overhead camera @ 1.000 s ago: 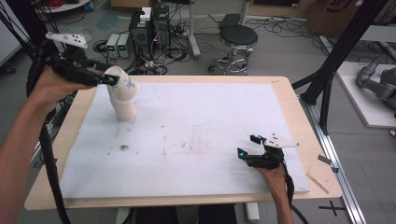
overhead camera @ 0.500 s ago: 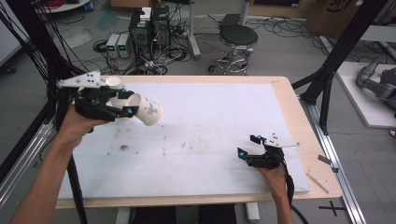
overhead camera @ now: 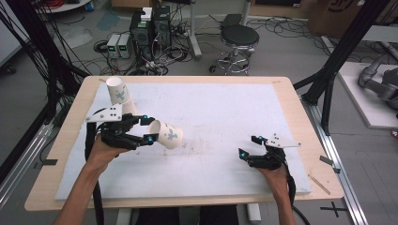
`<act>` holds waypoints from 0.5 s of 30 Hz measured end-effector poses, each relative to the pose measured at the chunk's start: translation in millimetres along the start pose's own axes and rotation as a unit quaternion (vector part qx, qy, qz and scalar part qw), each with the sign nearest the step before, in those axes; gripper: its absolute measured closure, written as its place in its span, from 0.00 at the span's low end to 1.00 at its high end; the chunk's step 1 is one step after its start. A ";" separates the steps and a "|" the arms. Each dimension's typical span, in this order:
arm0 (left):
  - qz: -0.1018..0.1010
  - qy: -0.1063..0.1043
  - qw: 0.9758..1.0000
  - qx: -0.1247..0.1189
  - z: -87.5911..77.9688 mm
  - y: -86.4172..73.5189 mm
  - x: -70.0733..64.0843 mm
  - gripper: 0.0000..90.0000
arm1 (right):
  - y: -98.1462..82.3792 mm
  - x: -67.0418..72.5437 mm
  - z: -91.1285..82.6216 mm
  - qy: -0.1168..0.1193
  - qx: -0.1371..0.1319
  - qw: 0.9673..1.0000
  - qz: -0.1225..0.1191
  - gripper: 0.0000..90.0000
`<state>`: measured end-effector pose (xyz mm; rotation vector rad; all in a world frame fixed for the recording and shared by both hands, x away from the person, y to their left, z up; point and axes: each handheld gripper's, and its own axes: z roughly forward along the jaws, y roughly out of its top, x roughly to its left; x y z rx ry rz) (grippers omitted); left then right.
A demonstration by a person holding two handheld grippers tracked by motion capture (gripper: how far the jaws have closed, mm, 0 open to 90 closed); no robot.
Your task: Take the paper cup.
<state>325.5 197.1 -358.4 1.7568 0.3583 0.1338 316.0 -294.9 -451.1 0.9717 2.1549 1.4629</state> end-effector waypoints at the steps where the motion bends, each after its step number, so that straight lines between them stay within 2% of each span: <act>1: 0.002 0.002 1.000 0.000 1.0 -2.1 -0.2 0.41 | 0.1 -0.1 0.0 0.001 0.000 1.000 0.001 0.21; 3: 0.001 0.000 1.000 0.005 2.6 -4.1 0.3 0.41 | 0.2 -0.9 0.6 0.002 0.000 1.000 -0.002 0.21; 15: 0.000 0.001 1.000 -0.002 1.3 -7.8 3.9 0.41 | 0.1 1.0 0.6 0.001 0.003 1.000 -0.003 0.21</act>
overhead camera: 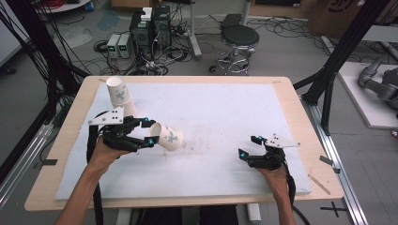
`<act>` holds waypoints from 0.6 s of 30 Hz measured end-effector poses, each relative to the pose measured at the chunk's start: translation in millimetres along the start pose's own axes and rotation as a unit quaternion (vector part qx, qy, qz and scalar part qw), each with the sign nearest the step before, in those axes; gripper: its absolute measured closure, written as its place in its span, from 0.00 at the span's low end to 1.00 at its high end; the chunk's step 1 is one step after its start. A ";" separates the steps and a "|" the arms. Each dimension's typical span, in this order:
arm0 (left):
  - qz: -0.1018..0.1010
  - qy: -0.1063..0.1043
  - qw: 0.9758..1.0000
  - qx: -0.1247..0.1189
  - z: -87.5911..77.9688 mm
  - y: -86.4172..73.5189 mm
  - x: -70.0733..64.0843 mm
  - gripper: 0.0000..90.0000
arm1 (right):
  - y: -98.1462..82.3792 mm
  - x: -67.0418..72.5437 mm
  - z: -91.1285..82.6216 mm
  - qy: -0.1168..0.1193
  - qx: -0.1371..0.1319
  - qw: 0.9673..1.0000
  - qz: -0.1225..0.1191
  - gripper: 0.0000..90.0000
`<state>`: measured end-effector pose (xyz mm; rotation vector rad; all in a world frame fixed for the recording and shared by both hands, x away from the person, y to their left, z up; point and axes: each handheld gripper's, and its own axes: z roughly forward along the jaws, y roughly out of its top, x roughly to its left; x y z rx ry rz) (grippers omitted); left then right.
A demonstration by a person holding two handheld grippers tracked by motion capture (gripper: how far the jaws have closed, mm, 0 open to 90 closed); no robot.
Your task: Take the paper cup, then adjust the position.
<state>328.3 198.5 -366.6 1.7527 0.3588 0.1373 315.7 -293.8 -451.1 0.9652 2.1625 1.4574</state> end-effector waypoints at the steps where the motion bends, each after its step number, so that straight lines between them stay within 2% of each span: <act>1: 0.000 -0.001 1.000 -0.002 -0.1 -0.1 0.0 0.41 | 0.0 -0.1 -0.2 0.001 -0.002 1.000 -0.004 0.21; 12: 0.000 -0.001 1.000 0.000 -0.3 -1.4 0.5 0.41 | -0.1 -3.0 -1.4 0.013 -0.006 1.000 0.008 0.21; 18: 0.003 -0.008 1.000 -0.002 0.4 -1.5 0.1 0.41 | 2.6 -7.9 -6.0 0.034 -0.018 0.999 0.015 0.21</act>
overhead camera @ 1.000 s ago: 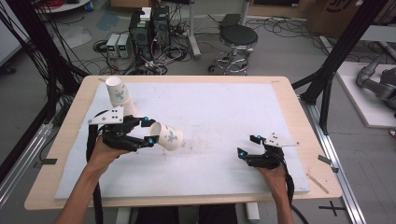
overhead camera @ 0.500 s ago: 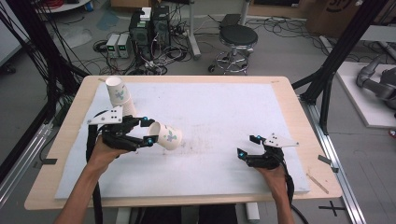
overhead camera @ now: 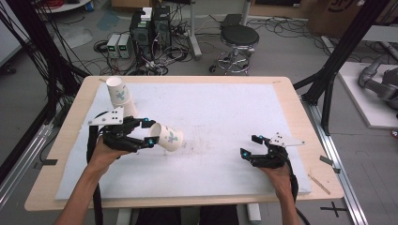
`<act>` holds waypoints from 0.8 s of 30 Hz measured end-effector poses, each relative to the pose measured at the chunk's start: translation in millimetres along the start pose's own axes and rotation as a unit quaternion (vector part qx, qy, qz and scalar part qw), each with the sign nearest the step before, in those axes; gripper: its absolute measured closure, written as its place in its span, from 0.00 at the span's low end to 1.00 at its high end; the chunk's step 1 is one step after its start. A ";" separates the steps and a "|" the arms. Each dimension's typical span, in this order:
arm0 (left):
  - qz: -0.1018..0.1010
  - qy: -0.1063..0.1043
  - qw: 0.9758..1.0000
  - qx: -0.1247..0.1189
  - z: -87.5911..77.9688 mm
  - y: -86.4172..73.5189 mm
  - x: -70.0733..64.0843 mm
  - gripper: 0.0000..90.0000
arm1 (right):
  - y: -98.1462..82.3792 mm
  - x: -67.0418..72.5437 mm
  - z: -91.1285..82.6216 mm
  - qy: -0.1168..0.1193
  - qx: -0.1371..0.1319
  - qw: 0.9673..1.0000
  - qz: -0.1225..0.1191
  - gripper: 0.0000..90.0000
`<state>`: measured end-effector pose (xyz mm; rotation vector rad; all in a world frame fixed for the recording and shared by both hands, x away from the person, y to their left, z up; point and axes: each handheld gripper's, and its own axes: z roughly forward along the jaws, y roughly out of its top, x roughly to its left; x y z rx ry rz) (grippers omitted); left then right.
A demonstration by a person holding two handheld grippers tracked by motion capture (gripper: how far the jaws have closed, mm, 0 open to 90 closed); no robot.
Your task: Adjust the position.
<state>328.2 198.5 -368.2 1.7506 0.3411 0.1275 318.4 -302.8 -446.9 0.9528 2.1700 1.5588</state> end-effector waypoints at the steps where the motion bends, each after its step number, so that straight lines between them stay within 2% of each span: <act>1: -0.002 -0.001 1.000 -0.003 0.2 0.1 -0.7 0.41 | 6.1 -0.1 -2.3 0.015 -0.001 1.000 -0.001 0.21; 2: -0.002 -0.003 1.000 -0.006 0.6 0.1 -0.8 0.41 | 6.1 -0.1 -2.3 0.015 -0.001 1.000 -0.001 0.21; 4: -0.001 -0.007 1.000 -0.008 1.4 0.1 -1.6 0.41 | 13.3 1.1 -3.4 0.041 -0.003 0.999 -0.003 0.21; 5: 0.001 -0.010 1.000 -0.008 2.8 0.3 -2.6 0.41 | 22.1 3.2 -3.8 0.061 -0.001 0.998 -0.014 0.21; 6: 0.001 -0.010 1.000 -0.008 2.8 0.3 -2.6 0.41 | 22.1 3.2 -3.8 0.061 -0.001 0.998 -0.014 0.21; 8: 0.002 -0.013 1.000 -0.010 4.6 0.3 -4.5 0.41 | 36.2 6.7 -3.5 0.089 -0.002 0.996 -0.023 0.21; 9: 0.002 -0.013 1.000 -0.010 4.6 0.3 -4.5 0.41 | 36.2 6.7 -3.5 0.089 -0.002 0.996 -0.023 0.21; 11: 0.004 -0.015 1.000 -0.010 5.7 0.2 -6.3 0.41 | 51.0 9.4 -3.5 0.107 -0.001 0.993 -0.038 0.21; 12: 0.004 -0.015 1.000 -0.010 5.7 0.2 -6.3 0.41 | 51.0 9.4 -3.5 0.107 -0.001 0.993 -0.038 0.21; 13: 0.004 -0.017 1.000 -0.010 6.2 0.2 -7.4 0.41 | 59.4 10.6 -3.8 0.120 -0.007 0.992 -0.045 0.21; 16: 0.003 -0.017 1.000 -0.011 6.9 -0.1 -8.3 0.41 | 66.6 11.5 -3.3 0.127 -0.004 0.990 -0.053 0.21; 19: 0.003 -0.022 1.000 -0.011 10.2 0.0 -10.8 0.41 | 77.5 16.3 1.2 0.150 -0.004 0.987 -0.061 0.21; 20: 0.003 -0.022 1.000 -0.011 10.2 0.0 -10.8 0.41 | 77.5 16.3 1.2 0.150 -0.004 0.987 -0.061 0.21; 22: 0.002 -0.025 1.000 -0.013 12.9 0.4 -12.2 0.41 | 82.1 20.2 5.5 0.161 -0.002 0.985 -0.066 0.21; 24: 0.001 -0.030 0.999 -0.017 17.3 1.1 -13.8 0.41 | 88.0 26.4 12.4 0.179 0.001 0.981 -0.076 0.21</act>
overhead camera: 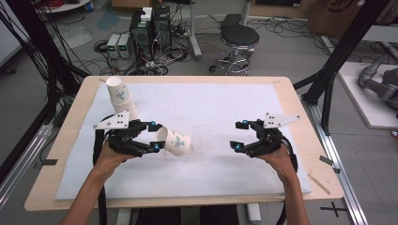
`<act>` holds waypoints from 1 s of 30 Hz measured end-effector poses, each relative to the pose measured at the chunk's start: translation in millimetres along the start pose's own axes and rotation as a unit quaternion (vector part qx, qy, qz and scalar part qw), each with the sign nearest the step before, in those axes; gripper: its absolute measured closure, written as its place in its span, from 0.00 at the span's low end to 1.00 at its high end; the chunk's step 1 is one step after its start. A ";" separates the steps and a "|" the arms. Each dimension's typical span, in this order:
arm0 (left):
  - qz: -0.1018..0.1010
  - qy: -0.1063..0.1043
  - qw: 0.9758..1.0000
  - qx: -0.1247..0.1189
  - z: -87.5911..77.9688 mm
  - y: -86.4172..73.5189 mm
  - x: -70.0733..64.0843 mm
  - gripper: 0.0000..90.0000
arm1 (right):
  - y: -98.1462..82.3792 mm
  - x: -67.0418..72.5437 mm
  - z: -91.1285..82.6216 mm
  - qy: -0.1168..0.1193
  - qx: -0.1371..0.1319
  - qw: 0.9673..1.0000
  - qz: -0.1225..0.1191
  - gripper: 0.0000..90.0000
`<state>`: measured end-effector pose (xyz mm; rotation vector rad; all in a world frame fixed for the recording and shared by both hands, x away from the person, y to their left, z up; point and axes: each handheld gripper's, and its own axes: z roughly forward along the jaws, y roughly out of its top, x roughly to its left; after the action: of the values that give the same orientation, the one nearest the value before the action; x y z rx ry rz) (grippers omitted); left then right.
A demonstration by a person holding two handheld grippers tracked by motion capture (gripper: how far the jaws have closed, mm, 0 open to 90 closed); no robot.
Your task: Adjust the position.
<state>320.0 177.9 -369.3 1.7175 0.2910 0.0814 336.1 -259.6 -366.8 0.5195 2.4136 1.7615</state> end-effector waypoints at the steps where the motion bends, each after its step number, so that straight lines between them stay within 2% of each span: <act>1: -0.001 -0.002 1.000 -0.001 1.8 0.1 -0.7 0.41 | 5.4 1.6 7.9 0.011 0.003 1.000 -0.009 0.21; 2: -0.001 -0.003 1.000 -0.002 4.1 0.7 -1.2 0.41 | 5.4 1.6 7.9 0.011 0.003 1.000 -0.009 0.21; 3: 0.000 -0.008 1.000 -0.003 9.3 2.1 -2.8 0.41 | 12.8 4.4 18.5 0.029 0.006 0.999 -0.017 0.21; 5: -0.001 -0.013 1.000 -0.006 12.5 3.1 -4.2 0.41 | 15.1 5.1 22.1 0.034 0.006 0.999 -0.021 0.21; 6: 0.001 -0.017 1.000 -0.008 14.8 4.0 -5.1 0.41 | 22.2 8.3 32.9 0.056 0.006 0.998 -0.030 0.21; 7: 0.000 -0.018 1.000 -0.011 16.5 4.4 -6.3 0.41 | 22.2 8.3 32.9 0.056 0.006 0.998 -0.030 0.21; 9: 0.004 -0.025 1.000 -0.010 19.5 5.6 -8.0 0.41 | 30.1 12.9 45.9 0.080 0.006 0.996 -0.041 0.21; 10: 0.003 -0.026 1.000 -0.009 20.5 5.9 -8.9 0.41 | 30.1 12.9 45.9 0.080 0.006 0.996 -0.041 0.21; 11: 0.003 -0.027 1.000 -0.008 21.0 6.1 -9.3 0.41 | 32.5 14.6 50.7 0.088 0.007 0.995 -0.047 0.21; 12: 0.003 -0.030 1.000 -0.008 21.7 6.1 -9.8 0.41 | 37.1 17.5 60.3 0.108 0.010 0.993 -0.053 0.21; 14: 0.005 -0.030 1.000 -0.007 21.3 6.4 -10.0 0.41 | 38.7 18.2 64.5 0.116 0.009 0.991 -0.058 0.21; 15: 0.004 -0.031 0.999 -0.007 21.0 6.6 -10.0 0.41 | 40.8 19.9 71.4 0.130 0.013 0.990 -0.057 0.21; 22: 0.003 -0.033 0.999 -0.006 20.4 8.2 -11.4 0.41 | 40.6 21.6 87.3 0.153 0.019 0.986 -0.059 0.21; 23: 0.004 -0.034 0.999 -0.007 20.7 8.5 -11.5 0.41 | 40.1 23.1 93.7 0.164 0.019 0.984 -0.064 0.21; 24: 0.004 -0.034 0.999 -0.007 20.7 8.5 -11.5 0.41 | 40.1 23.1 93.7 0.164 0.019 0.984 -0.064 0.21; 25: 0.004 -0.037 0.999 -0.007 21.0 8.7 -11.0 0.41 | 39.0 25.0 99.1 0.173 0.021 0.983 -0.064 0.21; 30: 0.003 -0.040 0.999 -0.008 21.9 9.6 -11.5 0.41 | 35.7 27.2 108.9 0.189 0.025 0.980 -0.062 0.21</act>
<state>315.1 152.8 -362.3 1.7010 0.2245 0.0189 349.1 -142.5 -365.2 0.0347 2.6687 1.8928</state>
